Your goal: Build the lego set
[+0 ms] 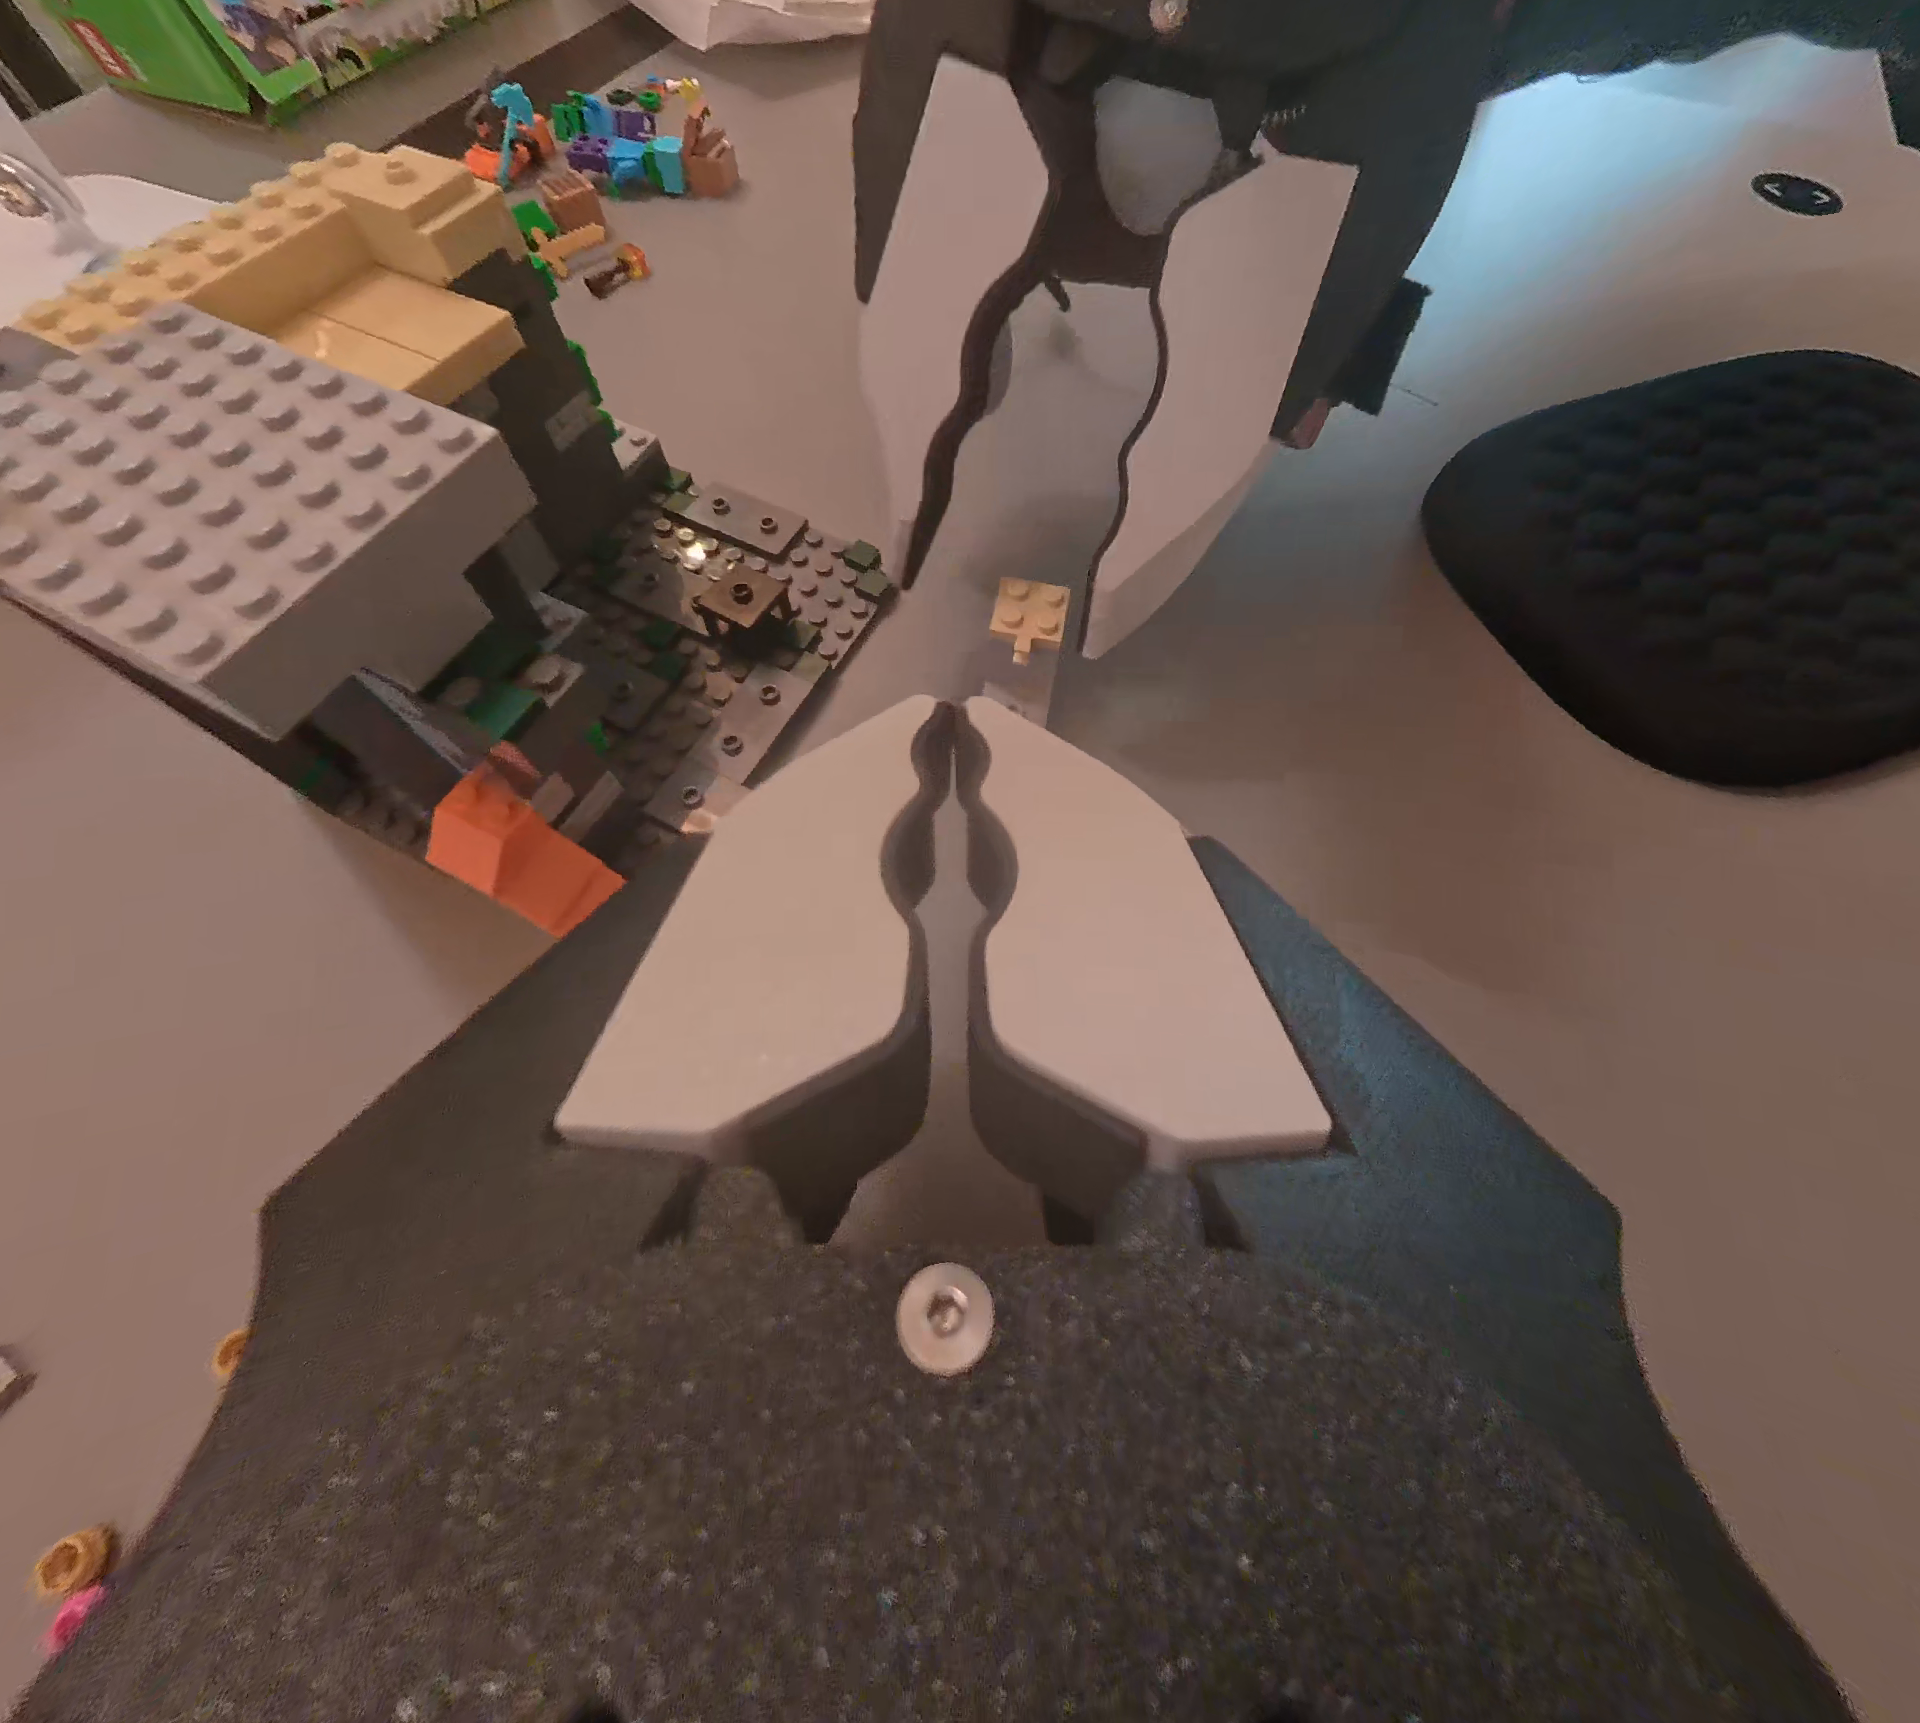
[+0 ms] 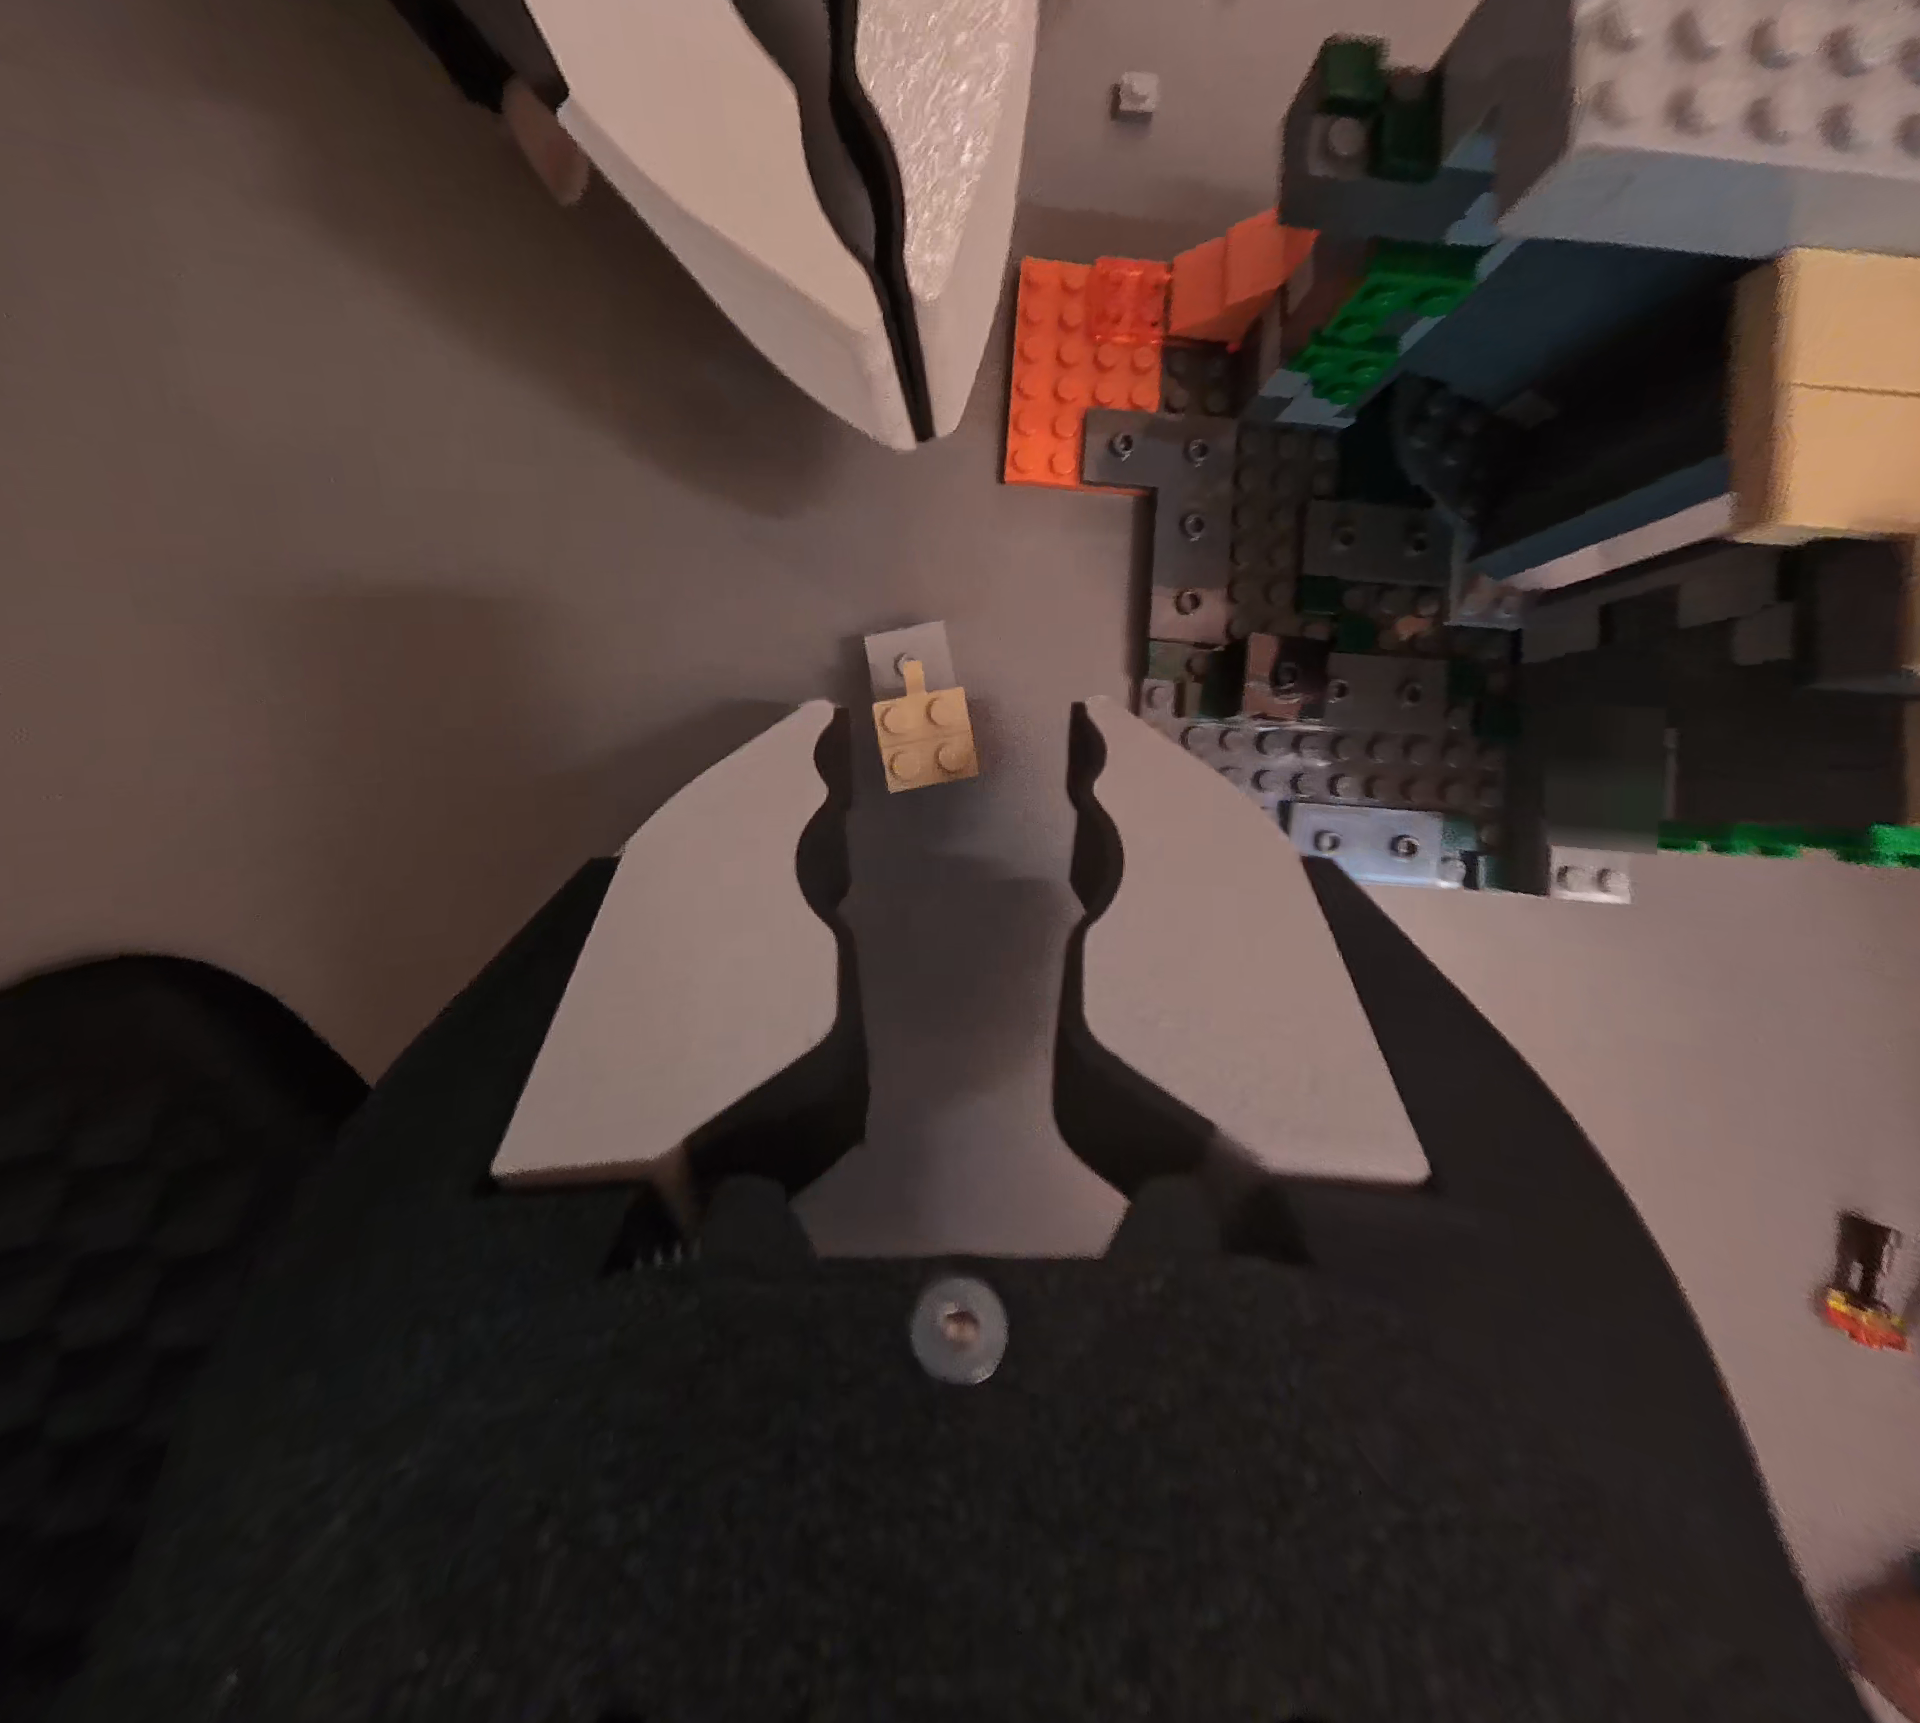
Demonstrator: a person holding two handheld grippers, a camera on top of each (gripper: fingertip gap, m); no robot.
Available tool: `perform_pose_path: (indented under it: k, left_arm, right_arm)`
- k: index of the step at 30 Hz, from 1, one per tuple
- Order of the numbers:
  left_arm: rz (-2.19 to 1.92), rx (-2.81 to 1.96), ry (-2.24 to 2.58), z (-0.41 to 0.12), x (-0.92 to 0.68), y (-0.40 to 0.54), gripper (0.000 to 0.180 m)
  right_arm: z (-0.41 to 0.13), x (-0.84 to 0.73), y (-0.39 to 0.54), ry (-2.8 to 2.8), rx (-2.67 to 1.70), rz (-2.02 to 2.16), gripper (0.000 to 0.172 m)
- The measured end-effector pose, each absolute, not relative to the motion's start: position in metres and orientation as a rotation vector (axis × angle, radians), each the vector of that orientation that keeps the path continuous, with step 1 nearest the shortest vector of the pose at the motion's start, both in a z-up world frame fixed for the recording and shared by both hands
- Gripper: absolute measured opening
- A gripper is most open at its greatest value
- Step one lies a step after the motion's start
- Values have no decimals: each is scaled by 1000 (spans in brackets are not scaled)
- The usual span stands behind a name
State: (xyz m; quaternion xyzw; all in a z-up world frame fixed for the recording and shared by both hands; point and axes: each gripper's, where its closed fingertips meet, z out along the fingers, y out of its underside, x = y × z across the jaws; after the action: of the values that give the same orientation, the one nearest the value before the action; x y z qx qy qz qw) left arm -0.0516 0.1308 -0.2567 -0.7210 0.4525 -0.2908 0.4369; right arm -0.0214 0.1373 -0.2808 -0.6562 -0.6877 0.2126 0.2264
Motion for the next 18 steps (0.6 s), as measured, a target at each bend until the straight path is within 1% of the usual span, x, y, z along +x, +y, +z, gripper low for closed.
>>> perform_pose_path:
  k: [3, 4, 7, 13, 18]
  left_arm:
    - [-689, -1769, 1090, -252, -55, 136, 0]
    - [-687, -1758, 1080, -250, -56, 137, 0]
    - [-683, -1717, 1048, -244, -56, 140, 0]
    - [-620, -1669, 990, -239, -60, 149, 0]
    - [-547, -1682, 920, -237, -71, 161, 0]
  right_arm:
    - [-260, -25, 146, -1752, -1765, 609, 42]
    - [-252, -26, 150, -1689, -1749, 613, 39]
    - [-224, -23, 165, -1480, -1719, 658, 22]
    - [-174, 5, 218, -1112, -1660, 504, 0]
    - [-124, 25, 265, -851, -1588, 420, 0]
